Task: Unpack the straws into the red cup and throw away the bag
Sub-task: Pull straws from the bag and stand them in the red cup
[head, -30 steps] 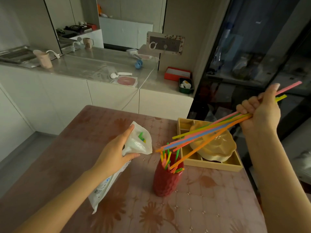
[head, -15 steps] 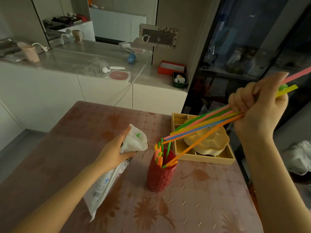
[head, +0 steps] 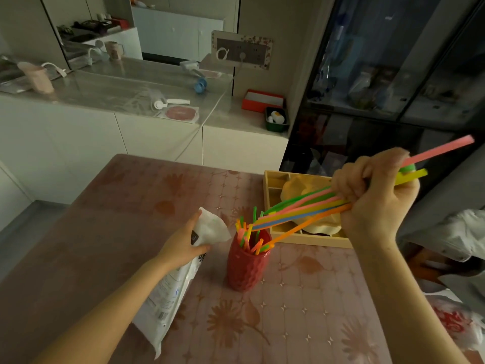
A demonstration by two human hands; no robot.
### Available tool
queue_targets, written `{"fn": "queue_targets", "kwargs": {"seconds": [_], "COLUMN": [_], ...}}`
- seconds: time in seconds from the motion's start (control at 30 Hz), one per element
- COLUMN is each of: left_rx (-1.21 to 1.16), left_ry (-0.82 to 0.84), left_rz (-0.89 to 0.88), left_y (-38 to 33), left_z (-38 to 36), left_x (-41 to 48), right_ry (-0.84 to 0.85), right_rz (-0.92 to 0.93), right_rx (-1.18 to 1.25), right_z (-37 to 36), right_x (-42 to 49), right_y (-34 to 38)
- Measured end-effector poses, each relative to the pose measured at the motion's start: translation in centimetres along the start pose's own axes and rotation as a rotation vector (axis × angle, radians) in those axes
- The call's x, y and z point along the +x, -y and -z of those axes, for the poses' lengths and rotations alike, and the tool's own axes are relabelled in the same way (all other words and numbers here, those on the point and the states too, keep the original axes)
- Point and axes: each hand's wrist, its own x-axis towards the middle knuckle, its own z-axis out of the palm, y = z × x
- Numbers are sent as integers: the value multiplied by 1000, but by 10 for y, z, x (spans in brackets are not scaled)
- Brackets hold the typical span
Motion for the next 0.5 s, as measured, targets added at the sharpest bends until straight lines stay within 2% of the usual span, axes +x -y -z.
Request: {"fn": "queue_targets", "kwargs": {"seconds": [0.13,0.23,0.3,0.33,0.4,0.47,0.5], "left_rx": [-9,3,-176,-278,-348,-275,-194], "left_ry": [72,-24,-57,-15,172,362,405], "left_rz": [56,11,-41,-81,-156,-208,-234], "left_y": [-3,-19,-45,-59,-84,-102,-108], "left_z": [-9,-7,3,9,18,21,20], "left_x": [-2,-1,-4,-5,-10,-12,-11], "right_ry": [61,85,108,118,141,149,156], "right_rz": [-57,-73,-90,-97,-147,-226,-259], "right_rx": [-4,5,24,16,25,26,26], "right_z": [-1,-8,-10,-11,-14,-20,-22], "right_x": [-9,-8,-5,-3,0,3,4], "right_y": [8,5,2,-2,-10,-19,-25]}}
